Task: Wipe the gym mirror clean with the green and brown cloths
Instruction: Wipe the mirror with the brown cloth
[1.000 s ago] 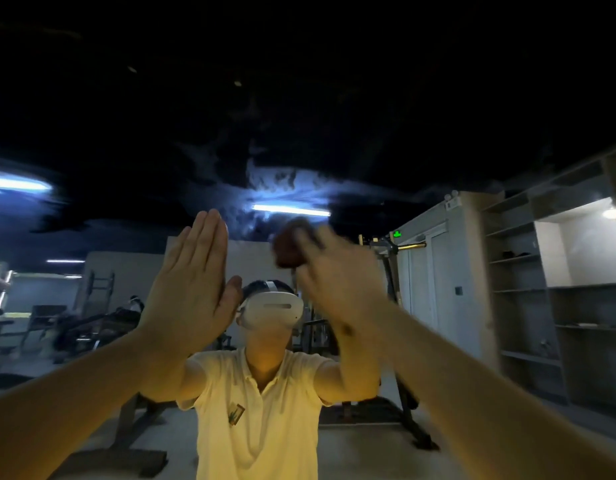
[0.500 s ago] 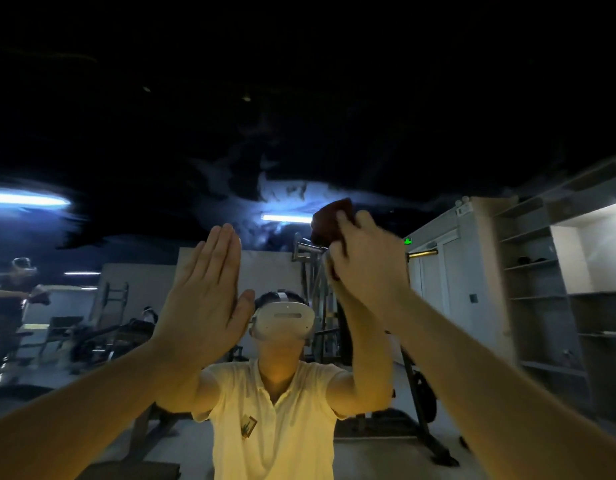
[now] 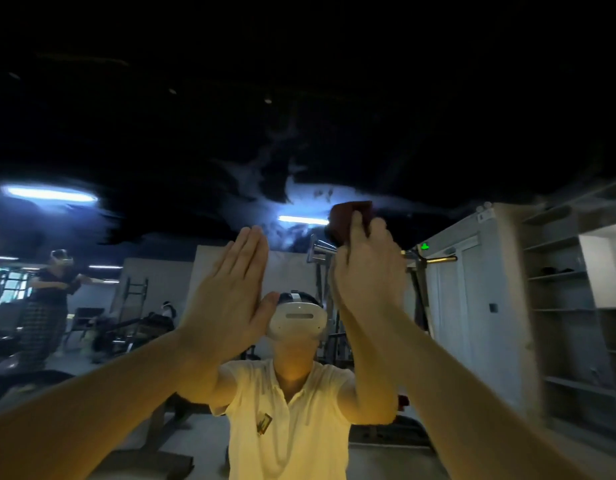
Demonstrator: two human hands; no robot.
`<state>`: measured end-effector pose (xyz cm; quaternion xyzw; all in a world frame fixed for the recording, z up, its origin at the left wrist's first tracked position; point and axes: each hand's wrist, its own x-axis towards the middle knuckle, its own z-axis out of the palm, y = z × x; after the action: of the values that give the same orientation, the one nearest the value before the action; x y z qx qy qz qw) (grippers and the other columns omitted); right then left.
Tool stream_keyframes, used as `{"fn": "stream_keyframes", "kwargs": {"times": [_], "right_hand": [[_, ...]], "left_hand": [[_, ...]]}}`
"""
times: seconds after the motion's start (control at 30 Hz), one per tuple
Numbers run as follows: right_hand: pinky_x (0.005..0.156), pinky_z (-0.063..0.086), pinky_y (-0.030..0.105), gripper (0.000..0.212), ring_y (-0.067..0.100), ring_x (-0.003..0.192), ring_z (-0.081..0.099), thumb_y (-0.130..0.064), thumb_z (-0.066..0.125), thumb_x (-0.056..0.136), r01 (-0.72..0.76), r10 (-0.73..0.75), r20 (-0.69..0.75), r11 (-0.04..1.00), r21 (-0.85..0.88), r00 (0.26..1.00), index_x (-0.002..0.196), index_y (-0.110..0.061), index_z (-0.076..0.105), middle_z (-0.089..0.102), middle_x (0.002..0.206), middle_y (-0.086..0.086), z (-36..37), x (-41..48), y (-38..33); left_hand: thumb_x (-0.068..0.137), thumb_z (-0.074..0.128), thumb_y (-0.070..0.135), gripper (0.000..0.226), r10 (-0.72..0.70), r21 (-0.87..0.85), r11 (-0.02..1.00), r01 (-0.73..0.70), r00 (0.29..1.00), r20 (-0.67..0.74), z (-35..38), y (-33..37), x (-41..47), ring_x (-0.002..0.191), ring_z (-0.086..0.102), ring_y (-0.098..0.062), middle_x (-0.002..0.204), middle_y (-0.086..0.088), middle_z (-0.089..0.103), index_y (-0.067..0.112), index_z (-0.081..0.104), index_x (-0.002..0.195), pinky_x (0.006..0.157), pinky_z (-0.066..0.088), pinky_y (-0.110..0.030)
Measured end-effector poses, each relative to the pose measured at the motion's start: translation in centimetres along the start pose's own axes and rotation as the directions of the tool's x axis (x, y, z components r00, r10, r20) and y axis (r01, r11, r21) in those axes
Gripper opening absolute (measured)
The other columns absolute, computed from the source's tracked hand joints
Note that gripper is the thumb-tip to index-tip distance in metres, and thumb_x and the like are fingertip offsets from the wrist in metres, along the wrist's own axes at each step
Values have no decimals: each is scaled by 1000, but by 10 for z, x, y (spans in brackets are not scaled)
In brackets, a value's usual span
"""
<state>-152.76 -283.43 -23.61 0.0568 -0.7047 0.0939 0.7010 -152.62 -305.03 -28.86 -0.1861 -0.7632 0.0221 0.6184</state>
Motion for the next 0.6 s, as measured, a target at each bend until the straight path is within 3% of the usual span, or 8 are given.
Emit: {"fn": "stream_keyframes", "kwargs": {"times": [0.1, 0.17, 0.23, 0.3, 0.33, 0.43, 0.47, 0.6], "right_hand": [[84, 53, 38, 53, 22, 96, 58, -29, 57, 94, 198, -198, -12, 971, 135, 980, 143, -12, 52, 57, 115, 11, 16, -30, -57], [86, 54, 39, 46, 21, 99, 57, -34, 50, 95, 393, -416, 43, 885, 251, 908, 137, -15, 56, 57, 115, 7, 21, -71, -74], [84, 55, 40, 47, 20, 97, 59, -39, 53, 95, 647, -684, 92, 718, 256, 723, 136, -18, 56, 59, 112, 5, 17, -109, -65], [83, 57, 40, 53, 22, 96, 63, -41, 63, 90, 812, -834, 123, 551, 192, 537, 137, -19, 56, 61, 110, 5, 13, -108, -44], [83, 57, 43, 58, 25, 97, 64, -40, 72, 87, 812, -824, 138, 565, 143, 549, 138, -19, 54, 60, 112, 7, 14, -94, -37], [83, 57, 45, 78, 32, 102, 60, -32, 87, 75, 481, -483, -4, 873, -81, 876, 142, -22, 49, 53, 119, 14, 11, -19, -32], [89, 52, 47, 79, 35, 108, 55, -31, 84, 79, 362, -367, -5, 920, -148, 930, 147, -24, 46, 49, 123, 17, 10, 6, -33], [105, 41, 51, 82, 37, 124, 43, -29, 78, 82, 212, -212, 13, 969, -124, 977, 154, -22, 40, 42, 135, 19, 21, 4, -65]], "left_hand": [[101, 18, 45, 74, 22, -84, 996, -22, 1000, -8, -17, -12, -5, 159, 2, -18, 172, -9, 7, 7, 13, 164, 130, 7, -40], [99, 25, 37, 70, -32, -88, 996, 26, 997, -67, -23, -26, -24, 157, 16, -21, 169, -12, 21, 5, 26, 161, 128, 18, -46], [99, 28, 34, 69, -100, -46, 994, 96, 992, -81, -26, -40, -49, 155, 22, -27, 167, -16, 26, 2, 29, 159, 124, 27, -53], [101, 29, 37, 70, -137, 13, 990, 138, 989, -59, -27, -51, -71, 155, 23, -31, 168, -18, 24, 0, 27, 160, 121, 32, -57], [102, 29, 41, 71, -152, 31, 988, 154, 987, -44, -26, -56, -78, 157, 21, -31, 169, -17, 21, 1, 23, 161, 122, 30, -57], [105, 26, 54, 78, -202, 80, 976, 204, 979, -26, -19, -68, -88, 160, 7, -26, 173, -13, 7, 5, 10, 164, 128, 16, -49], [105, 24, 59, 81, -213, 96, 972, 214, 977, -18, -16, -69, -90, 160, 3, -25, 173, -12, 2, 7, 5, 165, 129, 12, -47], [104, 25, 65, 88, -183, 143, 973, 182, 983, -6, -5, -74, -93, 160, -3, -25, 173, -12, -5, 6, 1, 165, 129, 13, -48]]}}
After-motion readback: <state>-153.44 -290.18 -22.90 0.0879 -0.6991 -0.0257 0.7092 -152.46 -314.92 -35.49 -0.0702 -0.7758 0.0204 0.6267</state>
